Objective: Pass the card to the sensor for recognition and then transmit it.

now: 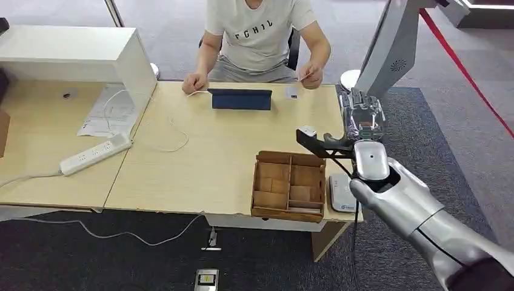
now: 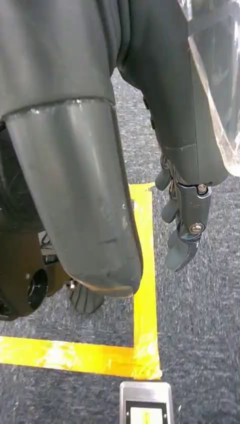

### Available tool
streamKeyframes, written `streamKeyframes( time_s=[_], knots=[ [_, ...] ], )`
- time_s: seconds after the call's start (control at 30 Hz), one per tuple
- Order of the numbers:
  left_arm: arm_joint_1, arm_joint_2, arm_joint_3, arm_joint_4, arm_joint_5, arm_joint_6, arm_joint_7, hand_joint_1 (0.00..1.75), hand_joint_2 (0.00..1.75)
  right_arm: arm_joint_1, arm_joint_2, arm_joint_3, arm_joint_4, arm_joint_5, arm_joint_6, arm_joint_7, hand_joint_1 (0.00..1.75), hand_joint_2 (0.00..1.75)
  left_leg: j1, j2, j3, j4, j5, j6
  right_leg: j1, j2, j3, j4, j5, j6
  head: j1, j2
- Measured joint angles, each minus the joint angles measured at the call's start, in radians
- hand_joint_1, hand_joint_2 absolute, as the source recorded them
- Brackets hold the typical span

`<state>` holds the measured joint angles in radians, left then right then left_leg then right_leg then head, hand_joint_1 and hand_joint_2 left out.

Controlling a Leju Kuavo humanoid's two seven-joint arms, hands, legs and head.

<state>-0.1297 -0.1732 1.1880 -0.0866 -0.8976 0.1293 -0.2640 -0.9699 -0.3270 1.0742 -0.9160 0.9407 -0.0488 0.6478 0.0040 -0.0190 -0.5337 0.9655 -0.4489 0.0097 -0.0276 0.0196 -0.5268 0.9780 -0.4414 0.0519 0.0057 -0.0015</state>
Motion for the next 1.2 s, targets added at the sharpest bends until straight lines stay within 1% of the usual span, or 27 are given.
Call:
streamKeyframes(
  time_s=[0.03, 0.07, 0.17, 0.2, 0.27, 0.4, 0.47, 0.57, 0.6, 0.63, 0.7, 0.77, 0.8, 0.83, 0.87, 0.97, 1.03, 1.07, 1.13, 1.2],
  knots=[
    [0.0, 0.0, 0.011, 0.002, -0.005, 0.003, 0.0, 0.0, 0.0, 0.0, -0.022, -0.006, -0.017, -0.002, 0.008, 0.012, 0.0, 0.0, 0.0, 0.0, 0.0, 0.0, 0.0, 0.0, 0.0, 0.0, 0.0, 0.0, 0.0, 0.0, 0.0, 0.0],
    [0.0, 0.0, 0.016, 0.002, -0.011, 0.008, 0.002, 0.0, 0.0, 0.001, -0.043, -0.013, -0.03, 0.002, 0.031, 0.022, 0.0, 0.0, 0.0, 0.0, 0.0, 0.001, 0.0, 0.0, 0.0, 0.0, 0.0, 0.0, 0.0, 0.0, 0.0, 0.0],
    [0.0, -0.002, 0.041, 0.003, -0.022, 0.023, 0.012, 0.0, 0.0, 0.013, -0.118, -0.038, -0.066, 0.057, 0.164, 0.044, 0.0, 0.0, 0.0, 0.0, 0.0, 0.002, 0.0, 0.0, 0.0, 0.0, 0.0, -0.001, 0.0, 0.0, 0.0, 0.0],
    [0.0, -0.002, 0.05, 0.004, -0.027, 0.03, 0.012, 0.0, 0.0, 0.024, -0.144, -0.051, -0.078, 0.084, 0.187, 0.046, 0.0, 0.0, 0.0, 0.0, 0.0, 0.002, 0.0, 0.001, 0.0, 0.0, 0.0, -0.001, 0.0, 0.001, 0.0, 0.0],
    [0.0, -0.002, 0.075, 0.006, -0.03, 0.044, 0.006, 0.0, 0.0, 0.063, -0.205, -0.107, -0.111, 0.13, 0.213, 0.047, 0.0, 0.0, 0.0, -0.001, -0.001, 0.002, -0.001, 0.001, 0.0, 0.0, 0.001, -0.001, 0.0, 0.001, 0.0, 0.0],
    [0.0, -0.005, 0.122, 0.013, -0.036, 0.072, -0.008, 0.0, 0.0, 0.161, -0.311, -0.235, -0.175, 0.13, 0.217, 0.048, 0.0, 0.0, 0.0, -0.001, 0.001, 0.003, -0.001, 0.001, 0.0, -0.001, 0.001, -0.002, 0.0, 0.001, -0.001, 0.0],
    [0.0, -0.01, 0.149, 0.017, -0.04, 0.091, -0.009, 0.0, 0.0, 0.256, -0.366, -0.327, -0.193, 0.116, 0.193, 0.048, 0.0, 0.0, 0.001, -0.003, 0.001, 0.002, -0.003, 0.002, 0.001, -0.002, 0.005, -0.004, -0.001, 0.002, 0.0, 0.0],
    [0.0, -0.021, 0.189, 0.021, -0.046, 0.116, -0.013, 0.0, 0.0, 0.426, -0.416, -0.475, -0.203, 0.069, 0.104, 0.049, 0.0, 0.0, 0.001, -0.006, 0.0, 0.002, -0.003, 0.003, 0.001, -0.006, 0.006, -0.004, -0.001, 0.001, 0.0, 0.0],
    [0.0, -0.023, 0.205, 0.023, -0.048, 0.126, -0.017, 0.0, 0.0, 0.492, -0.424, -0.534, -0.199, 0.046, 0.061, 0.049, 0.0, 0.0, 0.001, -0.006, 0.001, 0.002, -0.003, 0.003, 0.001, -0.006, 0.006, -0.005, -0.001, 0.001, -0.002, 0.0],
    [-0.001, -0.027, 0.219, 0.025, -0.051, 0.13, -0.019, 0.0, 0.0, 0.551, -0.431, -0.582, -0.191, 0.015, 0.012, 0.049, 0.0, 0.0, 0.001, -0.007, 0.001, 0.002, -0.004, 0.003, 0.001, -0.006, 0.006, -0.005, -0.002, 0.001, 0.001, 0.0],
    [-0.001, -0.037, 0.239, 0.028, -0.06, 0.156, -0.027, 0.0, 0.0, 0.651, -0.452, -0.639, -0.162, -0.079, -0.09, 0.049, 0.0, 0.0, 0.001, -0.006, 0.0, 0.002, -0.004, 0.003, 0.001, -0.007, 0.006, -0.006, -0.002, 0.002, -0.001, 0.0],
    [-0.003, -0.05, 0.261, 0.03, -0.06, 0.194, -0.031, 0.0, 0.0, 0.749, -0.458, -0.686, -0.114, -0.177, -0.161, 0.047, 0.0, 0.0, 0.002, -0.006, 0.001, 0.002, -0.005, 0.003, 0.002, -0.007, 0.006, -0.006, -0.003, 0.003, 0.0, 0.0],
    [-0.003, -0.057, 0.268, 0.032, -0.056, 0.214, -0.033, 0.0, 0.0, 0.801, -0.455, -0.705, -0.084, -0.249, -0.225, 0.034, 0.0, 0.0, 0.002, -0.007, 0.0, 0.002, -0.005, 0.003, 0.002, -0.007, 0.007, -0.006, -0.003, 0.002, 0.0, 0.0],
    [-0.004, -0.063, 0.277, 0.033, -0.05, 0.228, -0.034, 0.0, 0.0, 0.842, -0.444, -0.713, -0.044, -0.315, -0.309, 0.009, 0.0, 0.0, 0.002, -0.007, 0.0, 0.002, -0.006, 0.003, 0.002, -0.007, 0.007, -0.006, -0.004, 0.002, 0.0, 0.0],
    [-0.005, -0.066, 0.284, 0.033, -0.044, 0.238, -0.035, 0.0, 0.0, 0.87, -0.433, -0.714, -0.002, -0.372, -0.366, -0.017, 0.0, 0.0, 0.002, -0.006, 0.0, 0.002, -0.006, 0.002, 0.002, -0.007, 0.007, -0.006, -0.004, 0.002, 0.0, 0.0],
    [-0.012, -0.074, 0.303, 0.034, -0.033, 0.252, -0.044, 0.0, 0.0, 0.944, -0.383, -0.713, 0.123, -0.495, -0.484, -0.099, 0.0, 0.0, 0.002, -0.004, 0.001, 0.001, -0.006, 0.002, 0.002, -0.004, 0.006, -0.006, -0.004, 0.002, 0.0, 0.0],
    [-0.014, -0.078, 0.31, 0.035, -0.029, 0.259, -0.049, 0.0, 0.0, 0.961, -0.339, -0.714, 0.194, -0.588, -0.536, -0.152, 0.0, 0.0, 0.002, -0.002, 0.002, 0.0, -0.006, 0.002, 0.002, -0.002, 0.005, -0.006, -0.004, 0.002, 0.0, 0.0],
    [-0.015, -0.079, 0.313, 0.035, -0.029, 0.259, -0.052, 0.0, 0.0, 0.962, -0.316, -0.714, 0.235, -0.62, -0.56, -0.161, 0.0, 0.0, 0.003, 0.0, 0.002, 0.0, -0.007, 0.002, 0.003, 0.001, 0.005, -0.006, -0.003, 0.001, -0.001, 0.0],
    [-0.018, -0.08, 0.321, 0.035, -0.037, 0.256, -0.061, 0.0, 0.0, 0.966, -0.252, -0.714, 0.303, -0.676, -0.596, -0.16, 0.0, 0.0, 0.004, 0.001, 0.003, 0.0, -0.007, 0.001, 0.004, 0.001, 0.005, -0.006, -0.004, 0.0, 0.0, 0.0],
    [-0.021, -0.08, 0.328, 0.035, -0.051, 0.246, -0.071, 0.0, 0.0, 0.967, -0.171, -0.714, 0.358, -0.725, -0.613, -0.156, 0.0, 0.0, 0.005, 0.002, 0.004, 0.0, -0.007, 0.001, 0.006, 0.002, 0.005, -0.006, -0.003, -0.002, -0.001, 0.0]
  ],
)
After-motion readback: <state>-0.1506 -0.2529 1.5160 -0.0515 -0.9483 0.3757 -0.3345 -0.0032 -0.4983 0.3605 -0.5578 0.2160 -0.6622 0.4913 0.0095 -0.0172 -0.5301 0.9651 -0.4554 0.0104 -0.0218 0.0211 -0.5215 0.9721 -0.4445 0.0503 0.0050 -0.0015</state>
